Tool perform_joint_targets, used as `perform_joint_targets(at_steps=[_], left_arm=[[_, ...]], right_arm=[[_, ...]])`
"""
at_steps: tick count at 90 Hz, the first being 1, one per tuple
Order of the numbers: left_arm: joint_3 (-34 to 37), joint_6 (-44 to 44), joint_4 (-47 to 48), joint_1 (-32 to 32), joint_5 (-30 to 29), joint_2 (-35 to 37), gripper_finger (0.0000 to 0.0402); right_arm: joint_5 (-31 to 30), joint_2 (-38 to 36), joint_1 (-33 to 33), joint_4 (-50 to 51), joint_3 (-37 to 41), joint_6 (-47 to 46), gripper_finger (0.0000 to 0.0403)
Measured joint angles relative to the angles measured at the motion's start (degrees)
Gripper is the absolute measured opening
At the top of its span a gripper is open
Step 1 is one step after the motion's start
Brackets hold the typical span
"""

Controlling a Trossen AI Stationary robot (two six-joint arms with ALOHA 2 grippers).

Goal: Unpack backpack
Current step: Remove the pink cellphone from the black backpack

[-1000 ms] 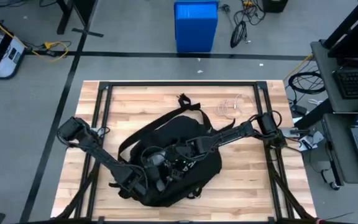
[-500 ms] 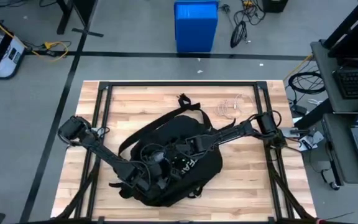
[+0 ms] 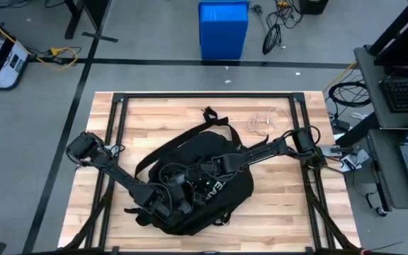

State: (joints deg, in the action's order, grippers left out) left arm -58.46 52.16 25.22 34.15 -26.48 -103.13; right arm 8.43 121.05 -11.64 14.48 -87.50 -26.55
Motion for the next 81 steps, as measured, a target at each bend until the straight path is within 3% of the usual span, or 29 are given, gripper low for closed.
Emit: perform_joint_targets(at_steps=[36,57,81], left_arm=[[-0.04,-2.14,-1.62,0.0,-0.57,0.0,0.0012],[-0.09,-3.33,-1.16,0.0,-1.46,1.49,0.0012],[-0.09,-5.14,0.55,1.65,-3.28,8.41,0.0012]], right_arm=[[0.43,-0.16,0.07,-0.84,-0.35,1.44,0.0023],[0.28,-1.12,0.13,0.39,-0.19,3.79,0.0018],[1.52,-3.17,0.57,1.24,-0.07,5.44,0.0017]])
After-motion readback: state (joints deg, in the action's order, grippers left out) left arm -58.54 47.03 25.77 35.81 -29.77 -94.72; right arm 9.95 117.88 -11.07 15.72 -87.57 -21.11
